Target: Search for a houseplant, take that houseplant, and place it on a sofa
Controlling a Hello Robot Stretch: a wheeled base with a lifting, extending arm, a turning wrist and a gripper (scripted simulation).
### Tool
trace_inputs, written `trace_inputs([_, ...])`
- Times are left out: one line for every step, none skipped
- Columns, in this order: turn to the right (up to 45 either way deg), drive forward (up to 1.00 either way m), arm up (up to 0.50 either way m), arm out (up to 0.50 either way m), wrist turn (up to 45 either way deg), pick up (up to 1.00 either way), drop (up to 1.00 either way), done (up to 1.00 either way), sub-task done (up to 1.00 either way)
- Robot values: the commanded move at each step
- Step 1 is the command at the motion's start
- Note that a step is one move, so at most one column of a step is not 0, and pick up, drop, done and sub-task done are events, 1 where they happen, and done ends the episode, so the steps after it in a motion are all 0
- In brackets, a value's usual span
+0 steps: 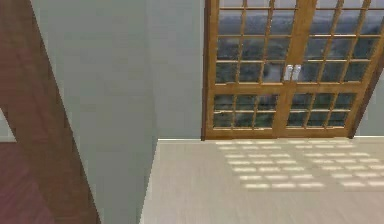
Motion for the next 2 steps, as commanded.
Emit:
trace_inputs([45.0, 0.0, 0.0, 0.0, 0.0, 0.0, 0.0, 0.0, 0.0])
trace_inputs([6.0, 0.0, 0.0, 0.0, 0.0, 0.0, 0.0, 0.0, 0.0])
